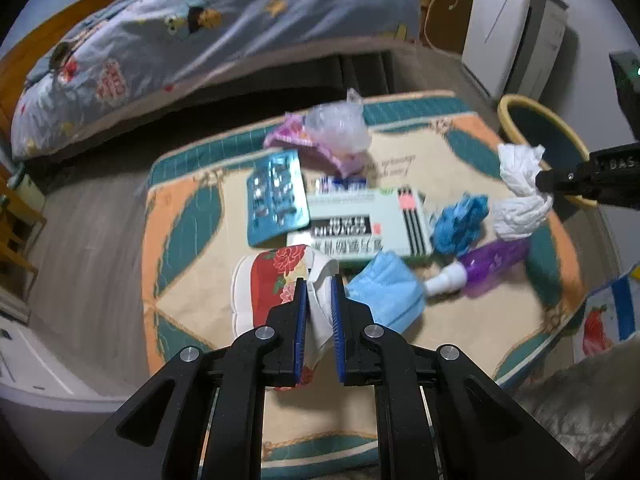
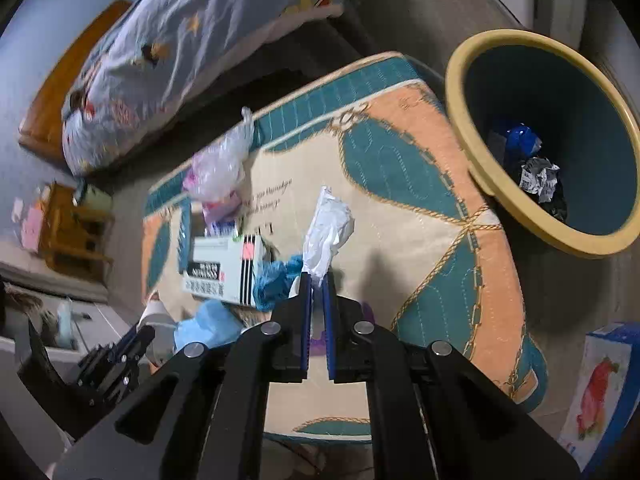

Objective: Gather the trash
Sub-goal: 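Grasp the red-patterned cup with the left tool while the right tool grasps white tissue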

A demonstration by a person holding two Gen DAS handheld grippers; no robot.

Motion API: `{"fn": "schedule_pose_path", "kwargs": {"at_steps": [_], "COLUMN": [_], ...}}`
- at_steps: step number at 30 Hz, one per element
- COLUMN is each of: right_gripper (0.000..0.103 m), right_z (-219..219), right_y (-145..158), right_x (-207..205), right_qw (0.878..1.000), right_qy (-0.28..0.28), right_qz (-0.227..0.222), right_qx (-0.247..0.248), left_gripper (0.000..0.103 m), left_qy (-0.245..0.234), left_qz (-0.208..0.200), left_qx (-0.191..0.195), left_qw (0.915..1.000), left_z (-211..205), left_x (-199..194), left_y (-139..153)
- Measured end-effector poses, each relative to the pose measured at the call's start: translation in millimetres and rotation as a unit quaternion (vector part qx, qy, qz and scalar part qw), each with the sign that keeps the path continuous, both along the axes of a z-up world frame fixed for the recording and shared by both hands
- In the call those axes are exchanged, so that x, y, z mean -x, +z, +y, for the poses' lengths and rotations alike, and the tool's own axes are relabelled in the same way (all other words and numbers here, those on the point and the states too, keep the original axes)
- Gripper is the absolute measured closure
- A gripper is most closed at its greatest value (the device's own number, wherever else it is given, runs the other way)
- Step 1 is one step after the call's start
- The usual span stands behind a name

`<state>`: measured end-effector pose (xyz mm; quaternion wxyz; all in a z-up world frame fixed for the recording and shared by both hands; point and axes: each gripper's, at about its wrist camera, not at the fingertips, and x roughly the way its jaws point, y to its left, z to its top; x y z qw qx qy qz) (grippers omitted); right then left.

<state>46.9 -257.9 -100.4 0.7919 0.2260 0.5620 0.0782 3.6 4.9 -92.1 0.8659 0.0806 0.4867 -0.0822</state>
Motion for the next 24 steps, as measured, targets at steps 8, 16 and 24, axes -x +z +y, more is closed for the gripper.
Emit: {"fn": "schedule_pose_path", "kwargs": {"at_steps": [8,16,24], "right_gripper": [0.097,0.097,0.097], "right_z": [-22.9,-26.2,-22.7], "right_y": [11.1,41.4,66.9], "right_x": [-1.0,-1.4,-3.2], "right_qw": [0.998,0.997,0.995], "right_qy": [-0.043,-0.036,-0.002], "right_qz": [-0.015,-0.060,-0.099], "right_qx": [-0.037,-0.009,0.027], "left_gripper": [0.090,0.090,0.090], "left_qy": [-0.018,-0.020,-0.033], "left_qz": [-0.051,-0.099,-0.076], "left_qx": [0.027,0.083,0.066], "left_qw": [0.9982,0.9914,0.9944], "left_z": [-6.4,-4.7,-15.4], "left_x": [4.0,4.1,-5.7], "left_y": [28.8,63.8,55.9]}}
